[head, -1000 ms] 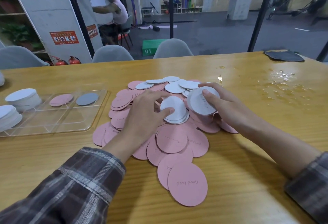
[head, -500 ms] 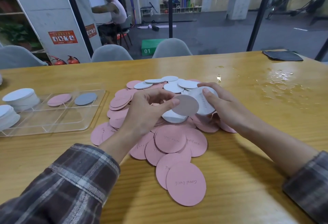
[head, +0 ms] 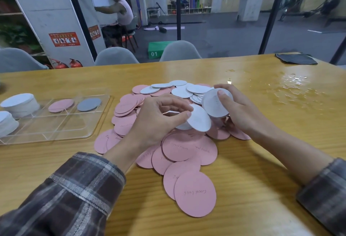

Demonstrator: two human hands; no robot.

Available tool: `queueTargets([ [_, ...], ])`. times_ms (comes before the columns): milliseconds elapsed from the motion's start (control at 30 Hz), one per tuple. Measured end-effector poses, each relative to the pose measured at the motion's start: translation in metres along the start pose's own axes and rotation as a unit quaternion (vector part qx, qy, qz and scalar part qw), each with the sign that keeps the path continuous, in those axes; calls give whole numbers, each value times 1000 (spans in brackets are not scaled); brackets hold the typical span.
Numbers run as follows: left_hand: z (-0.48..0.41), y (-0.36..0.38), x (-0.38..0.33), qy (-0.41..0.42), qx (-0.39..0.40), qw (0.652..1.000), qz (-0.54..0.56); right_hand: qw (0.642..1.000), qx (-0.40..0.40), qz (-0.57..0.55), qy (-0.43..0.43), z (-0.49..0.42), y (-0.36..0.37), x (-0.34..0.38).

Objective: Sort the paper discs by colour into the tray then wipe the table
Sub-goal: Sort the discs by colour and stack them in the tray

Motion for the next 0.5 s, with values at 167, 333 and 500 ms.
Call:
queueTargets([
  [167, 0, -3, 6, -51, -27, 997, 46, 1000, 14, 7, -8, 3, 0, 5],
  [333, 2, 0, 10, -82, -66, 988, 114, 997, 68, -36, -8, 13, 8, 17],
  [500, 5, 7, 13, -85, -75, 991, 76, 992, 90, -80, 22, 18, 17, 23],
])
Point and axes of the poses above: each hand's wrist, its own z-axis away from the middle knuckle, its own y-axis out of the palm, x = y × z, the point moved 4 cm from there along -z, towards the middle knuckle, and after that the axes turned 9 degrees about z, right-handed, at the moved point
